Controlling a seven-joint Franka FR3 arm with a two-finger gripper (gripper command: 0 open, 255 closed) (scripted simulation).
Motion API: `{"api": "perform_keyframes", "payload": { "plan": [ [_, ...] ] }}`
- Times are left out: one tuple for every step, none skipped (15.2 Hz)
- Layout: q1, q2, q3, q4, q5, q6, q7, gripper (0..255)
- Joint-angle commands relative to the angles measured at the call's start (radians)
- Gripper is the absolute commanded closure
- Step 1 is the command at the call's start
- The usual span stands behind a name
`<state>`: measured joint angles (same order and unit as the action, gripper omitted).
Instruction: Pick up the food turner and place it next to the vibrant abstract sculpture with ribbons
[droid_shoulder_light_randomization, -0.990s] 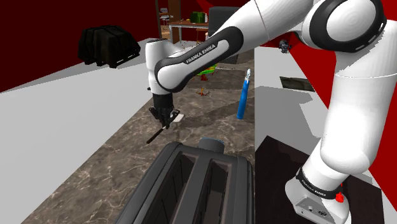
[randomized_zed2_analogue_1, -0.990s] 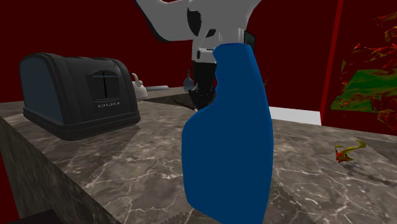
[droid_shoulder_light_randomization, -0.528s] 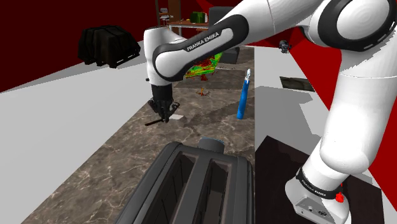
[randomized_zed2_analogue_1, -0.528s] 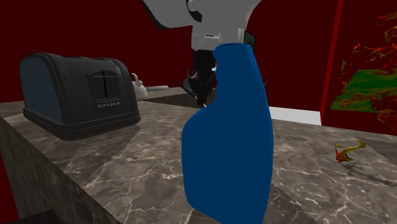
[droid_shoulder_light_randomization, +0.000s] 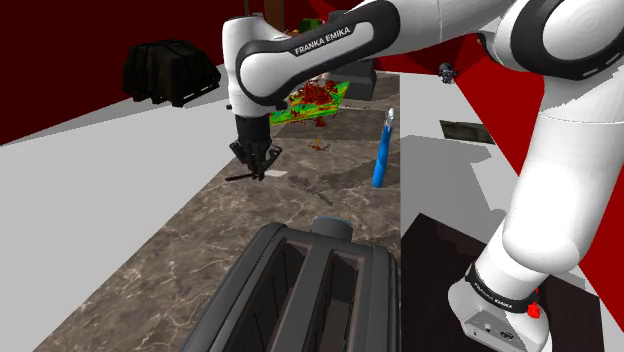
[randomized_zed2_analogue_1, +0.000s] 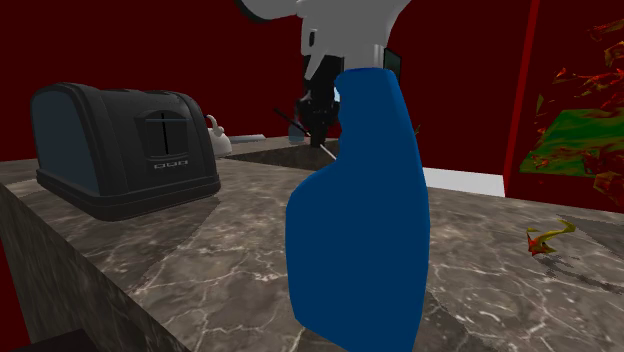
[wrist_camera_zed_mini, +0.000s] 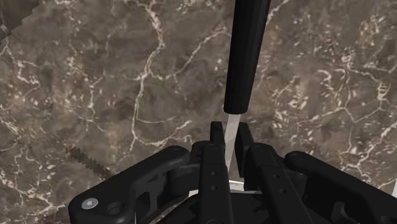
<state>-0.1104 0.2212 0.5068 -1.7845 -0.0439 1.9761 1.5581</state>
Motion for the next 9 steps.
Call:
{"api": "perform_keyframes", "payload": {
  "plan": [
    [0.002,-0.002,0.002,0.029,0.001,-0.031,0.003,255],
    [0.002,-0.005,0.002,0.038,0.003,-0.043,0.002,255],
    [0.002,-0.008,0.003,0.049,0.005,-0.056,0.002,255],
    [0.002,-0.011,0.003,0.059,0.006,-0.069,0.001,255],
    [0.002,-0.013,0.004,0.07,0.007,-0.081,0.001,255],
    [0.002,-0.015,0.004,0.081,0.008,-0.094,0.001,255],
    [0.002,-0.017,0.005,0.092,0.009,-0.107,0.001,255],
    [0.002,-0.019,0.005,0.104,0.01,-0.12,0.0,255],
    [0.002,-0.02,0.005,0.115,0.011,-0.133,0.001,255]
  ]
}}
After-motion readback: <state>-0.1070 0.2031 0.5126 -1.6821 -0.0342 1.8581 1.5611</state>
